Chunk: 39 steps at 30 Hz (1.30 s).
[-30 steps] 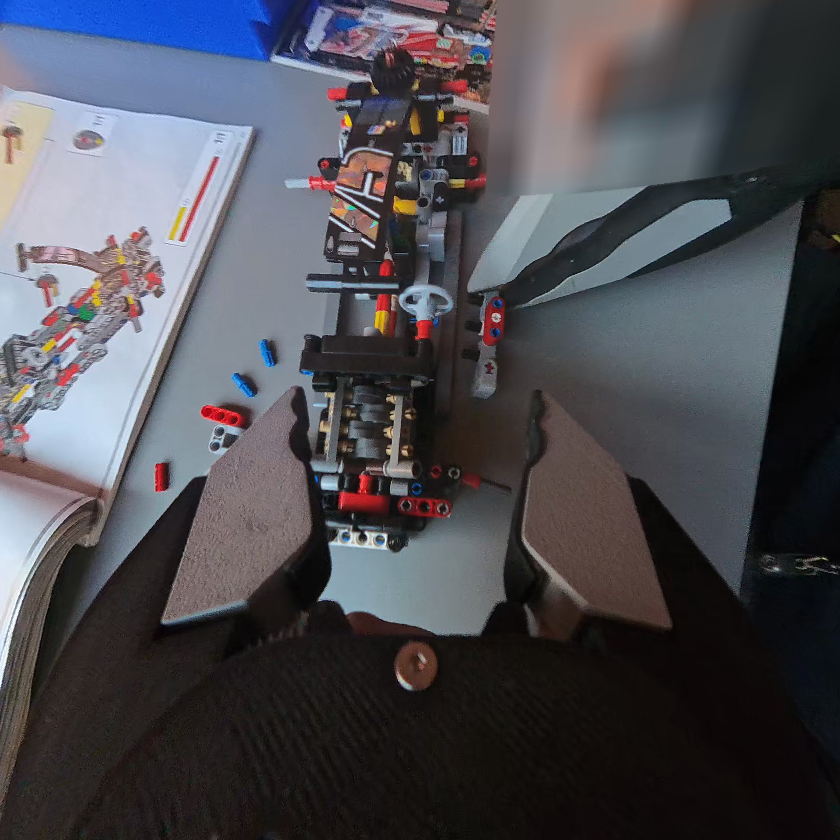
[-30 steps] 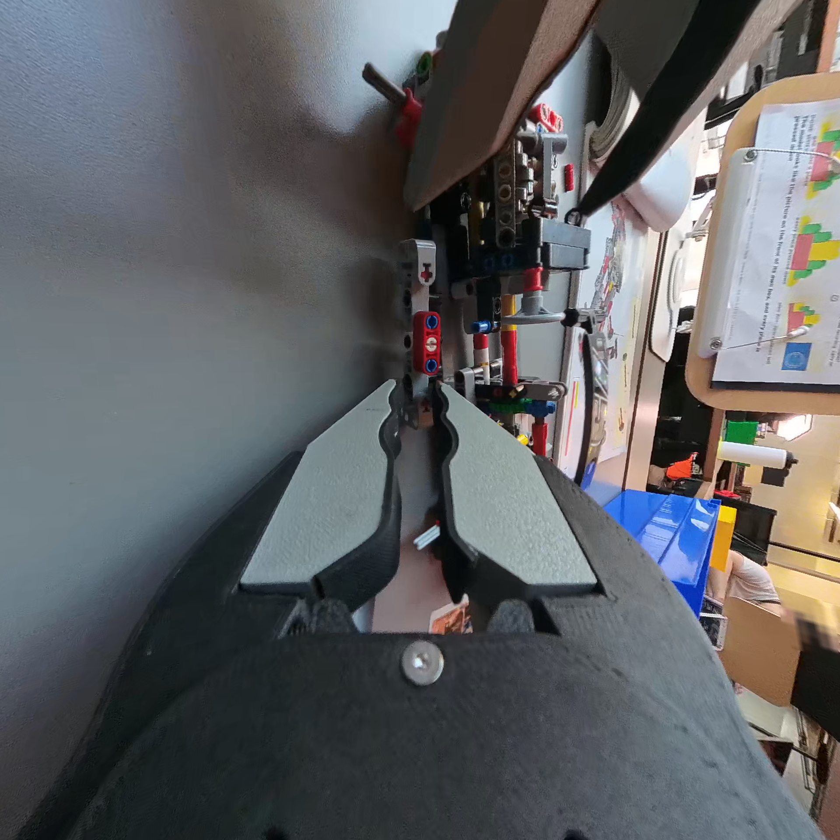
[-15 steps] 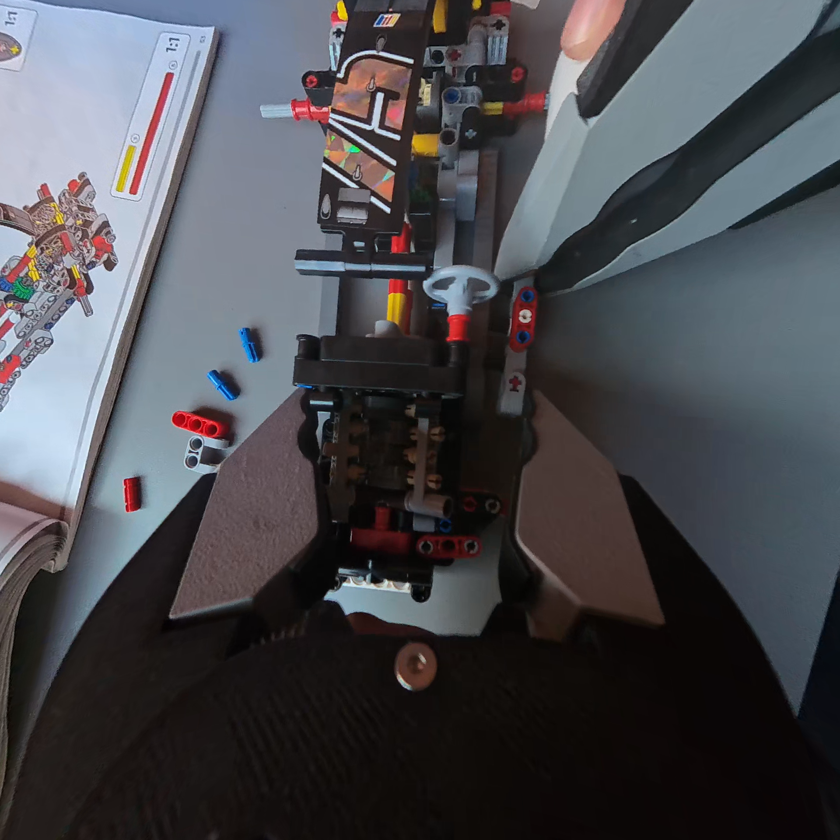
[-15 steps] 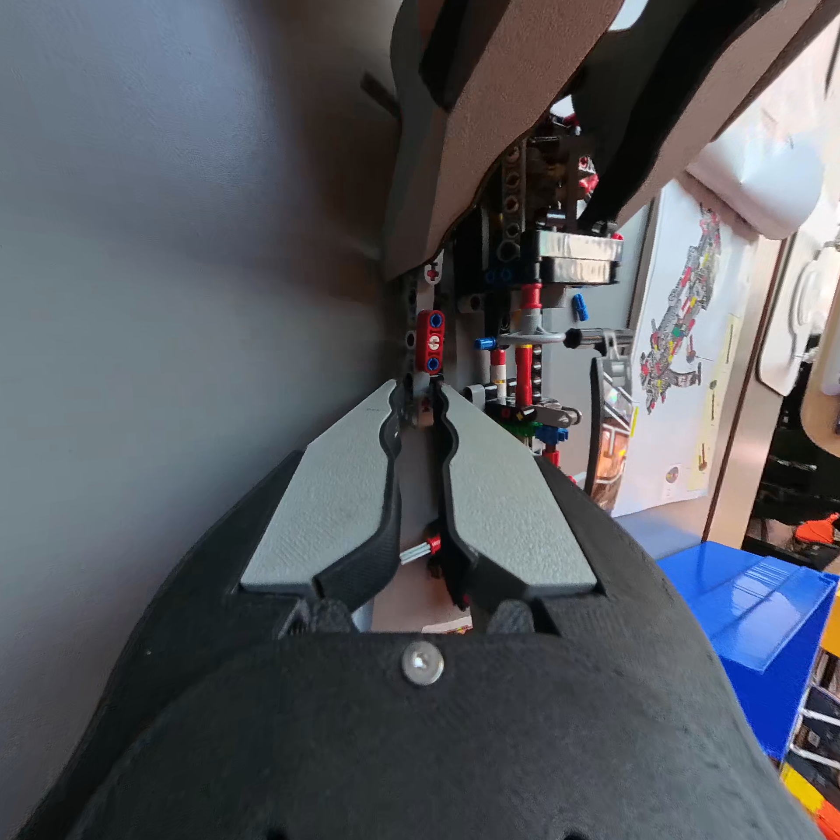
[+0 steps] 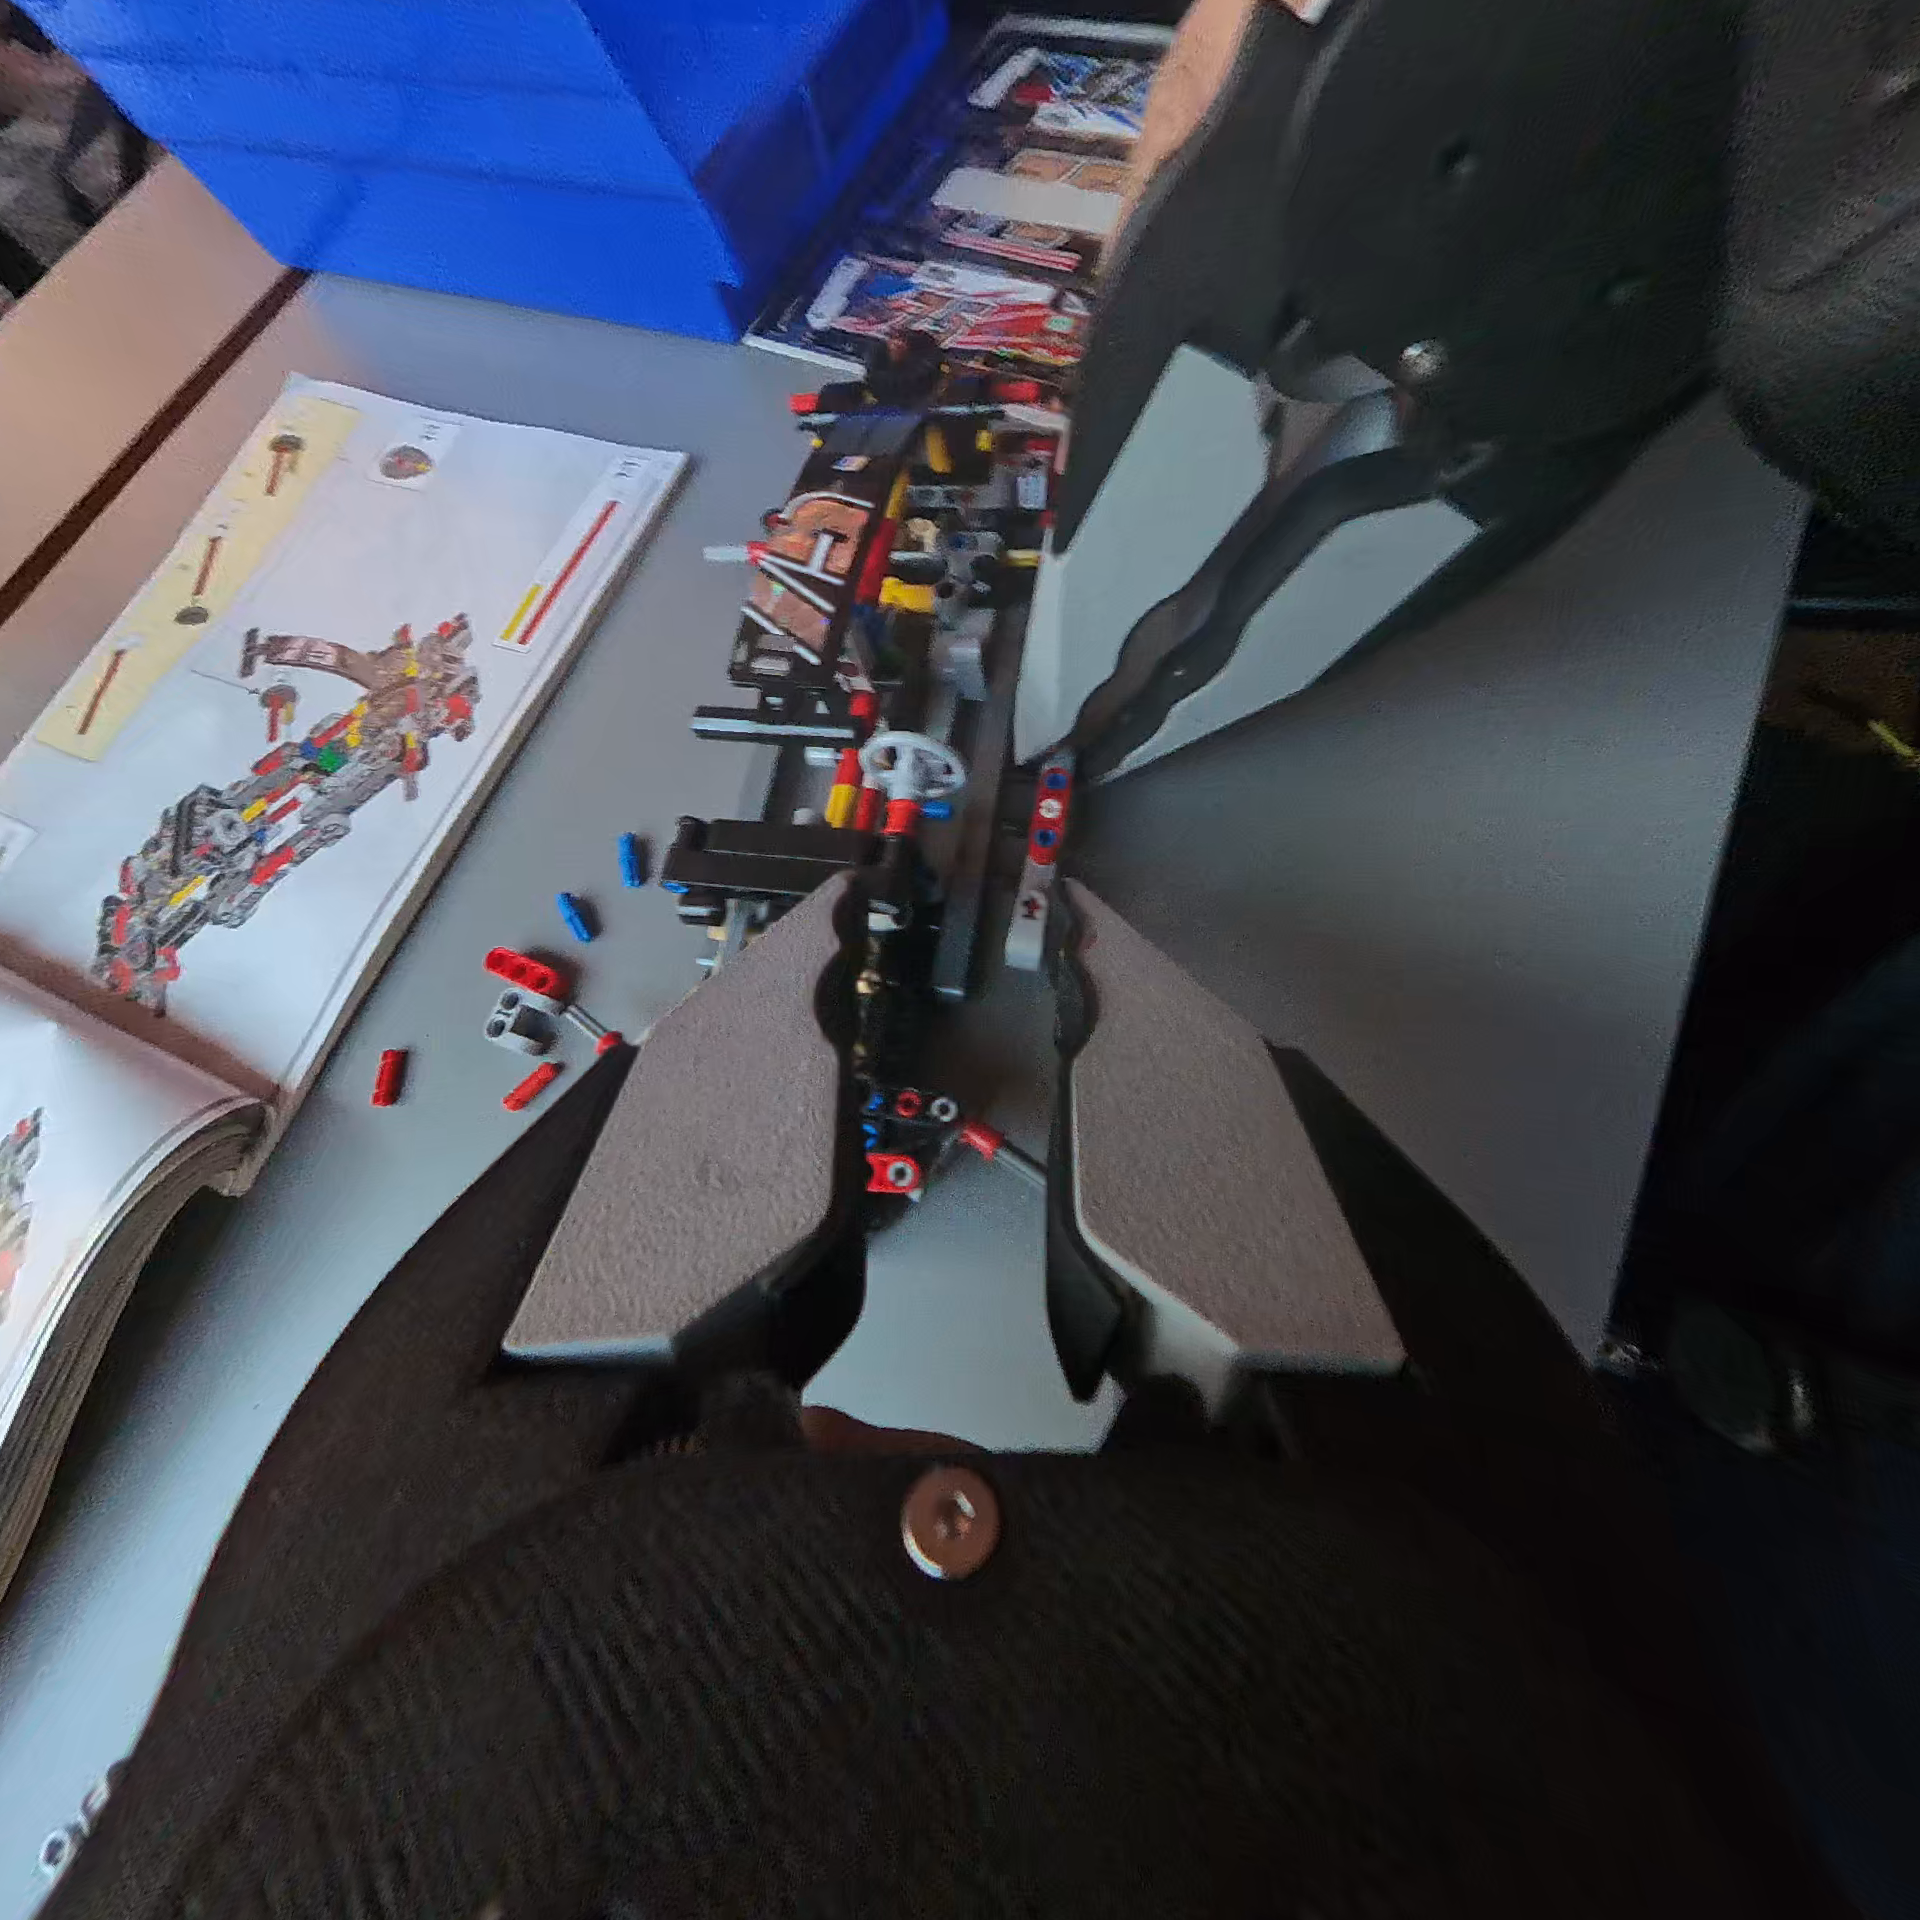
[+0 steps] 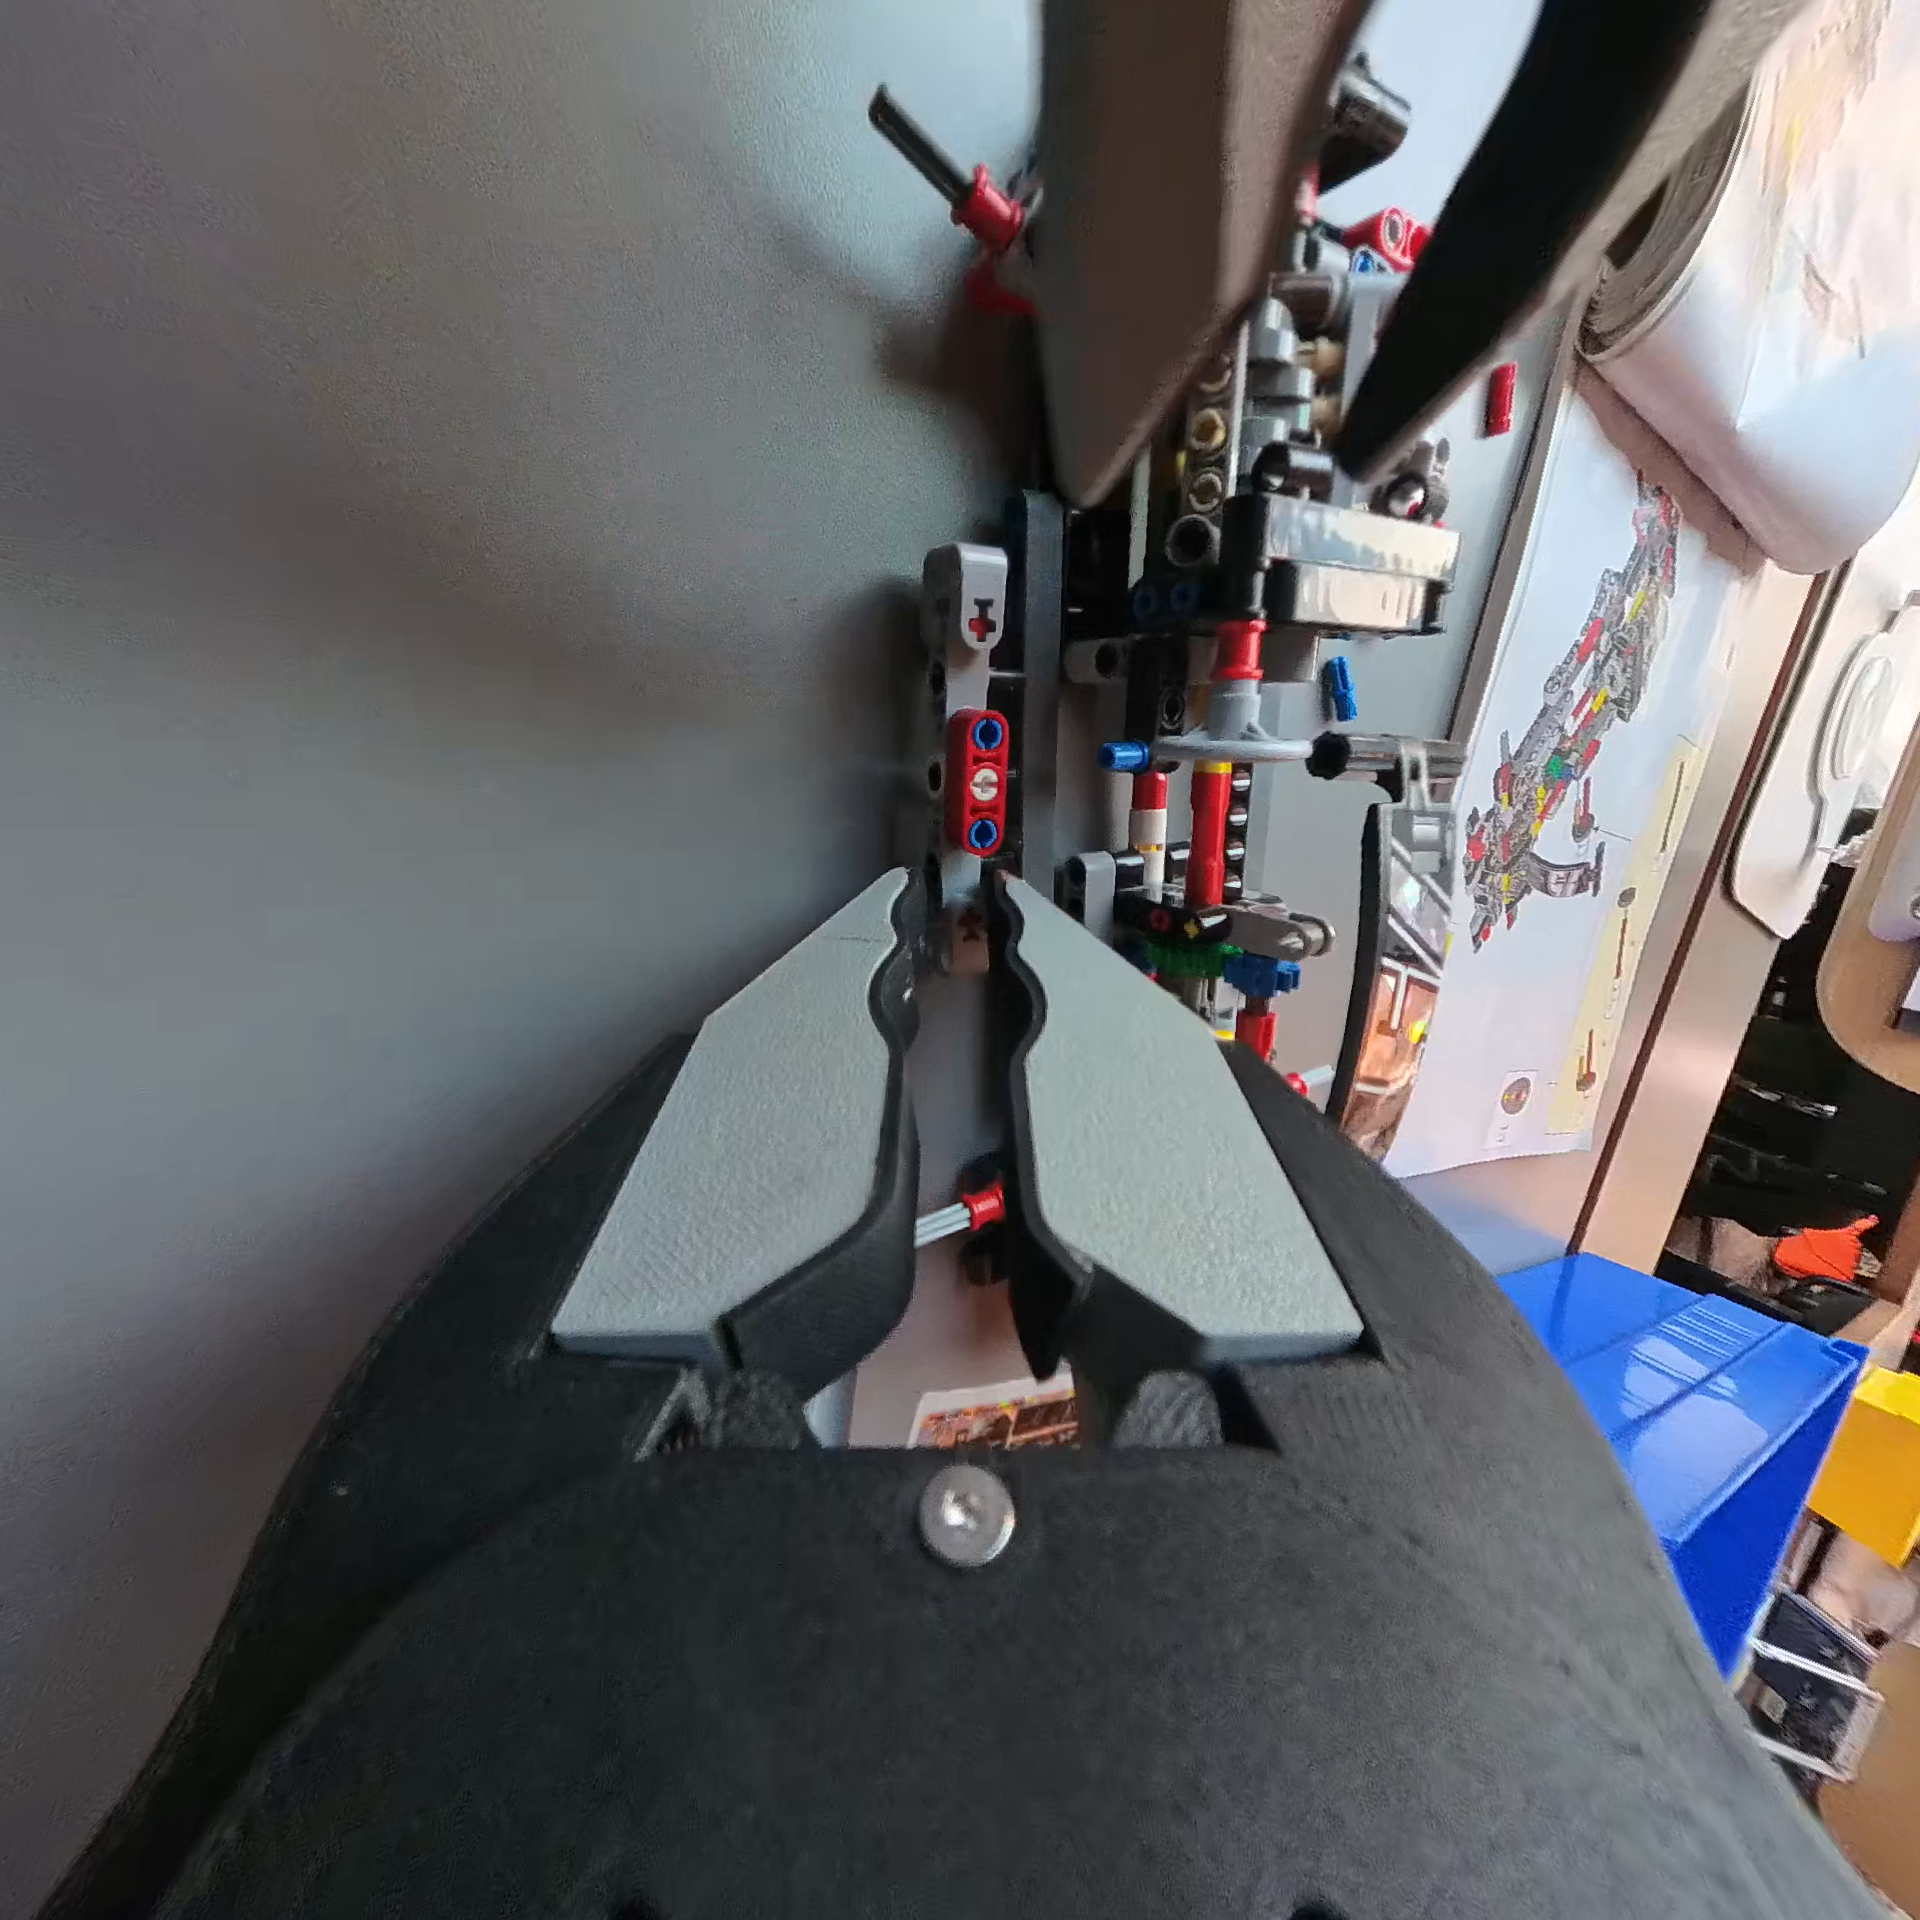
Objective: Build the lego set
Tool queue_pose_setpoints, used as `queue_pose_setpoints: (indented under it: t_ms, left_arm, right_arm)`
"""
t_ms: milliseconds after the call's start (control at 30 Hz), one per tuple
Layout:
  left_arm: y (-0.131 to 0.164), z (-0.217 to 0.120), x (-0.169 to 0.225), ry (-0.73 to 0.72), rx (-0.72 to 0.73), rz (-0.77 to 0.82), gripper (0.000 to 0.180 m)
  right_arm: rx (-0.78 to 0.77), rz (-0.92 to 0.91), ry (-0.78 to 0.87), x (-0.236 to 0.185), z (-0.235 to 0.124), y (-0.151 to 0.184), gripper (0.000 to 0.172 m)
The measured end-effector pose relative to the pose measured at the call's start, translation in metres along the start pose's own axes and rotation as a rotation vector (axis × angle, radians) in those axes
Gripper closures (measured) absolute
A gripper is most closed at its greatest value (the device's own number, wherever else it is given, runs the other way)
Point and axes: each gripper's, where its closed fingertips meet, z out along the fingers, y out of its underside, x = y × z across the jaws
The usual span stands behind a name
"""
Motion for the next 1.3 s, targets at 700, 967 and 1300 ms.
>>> queue_pose_setpoints:
  t_ms: [700, 967, 1300]
  left_arm:
    - [0.040, 0.033, 0.021, 0.061, -0.198, -0.021, 0.174]
    - [0.042, 0.035, 0.016, 0.123, -0.209, 0.012, 0.174]
    - [0.043, 0.037, 0.007, 0.154, -0.220, 0.045, 0.174]
  right_arm:
    - [0.108, 0.033, 0.023, 0.007, -0.005, -0.008, 0.150]
    - [0.368, 0.379, -0.097, 0.022, -0.007, -0.024, 0.139]
    - [0.283, 0.389, -0.192, 0.012, 0.014, -0.027, 0.135]
